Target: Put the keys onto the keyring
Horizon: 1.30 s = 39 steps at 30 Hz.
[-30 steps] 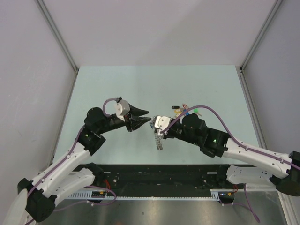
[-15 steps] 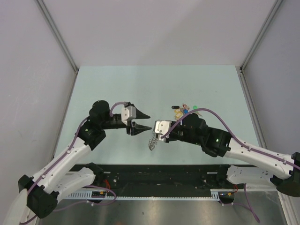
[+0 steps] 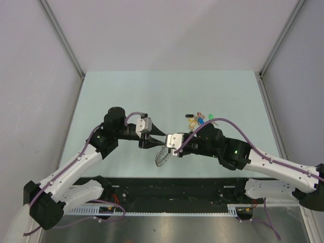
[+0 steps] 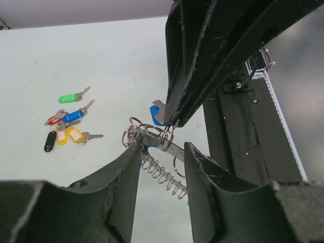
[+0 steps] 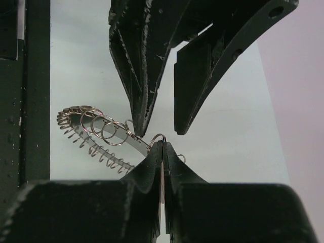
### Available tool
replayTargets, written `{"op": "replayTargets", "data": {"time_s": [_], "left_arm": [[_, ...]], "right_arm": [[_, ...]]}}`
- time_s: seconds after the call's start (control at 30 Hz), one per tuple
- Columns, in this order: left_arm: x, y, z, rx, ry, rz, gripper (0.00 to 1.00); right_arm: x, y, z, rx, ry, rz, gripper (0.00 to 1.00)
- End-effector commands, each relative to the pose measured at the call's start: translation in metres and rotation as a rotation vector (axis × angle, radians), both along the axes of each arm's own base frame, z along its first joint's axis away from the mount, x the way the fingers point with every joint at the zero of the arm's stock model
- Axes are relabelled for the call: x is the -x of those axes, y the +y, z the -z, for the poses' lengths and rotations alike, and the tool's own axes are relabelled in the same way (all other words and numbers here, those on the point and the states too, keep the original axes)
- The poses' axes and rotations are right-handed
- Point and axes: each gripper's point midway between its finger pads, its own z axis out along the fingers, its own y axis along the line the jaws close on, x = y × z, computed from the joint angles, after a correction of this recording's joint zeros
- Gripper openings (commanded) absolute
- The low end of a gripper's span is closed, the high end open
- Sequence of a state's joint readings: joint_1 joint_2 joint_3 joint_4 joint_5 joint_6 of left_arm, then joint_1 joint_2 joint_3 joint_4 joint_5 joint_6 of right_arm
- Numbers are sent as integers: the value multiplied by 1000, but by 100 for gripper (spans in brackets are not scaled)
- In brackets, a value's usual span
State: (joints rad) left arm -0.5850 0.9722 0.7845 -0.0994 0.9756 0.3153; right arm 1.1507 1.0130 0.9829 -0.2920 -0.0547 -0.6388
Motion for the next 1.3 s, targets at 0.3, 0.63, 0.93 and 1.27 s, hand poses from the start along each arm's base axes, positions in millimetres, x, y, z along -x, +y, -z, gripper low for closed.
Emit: {"op": "replayTargets", "data": {"time_s": [0.3, 0.63, 0.93, 1.27], "left_arm": [[12, -11, -12, 13, -4, 95, 27], [17, -13, -11, 1, 9, 117, 0], [10, -10, -26, 45, -13, 37, 1], [-1, -3, -50, 141, -21, -36, 0]], "right_arm": [[9, 10, -34, -70, -42, -41, 0], [7, 10, -34, -65, -45, -29, 0], [0, -12, -35, -50, -40, 62, 0], [-1, -20, -21, -25, -4, 99, 0]]}}
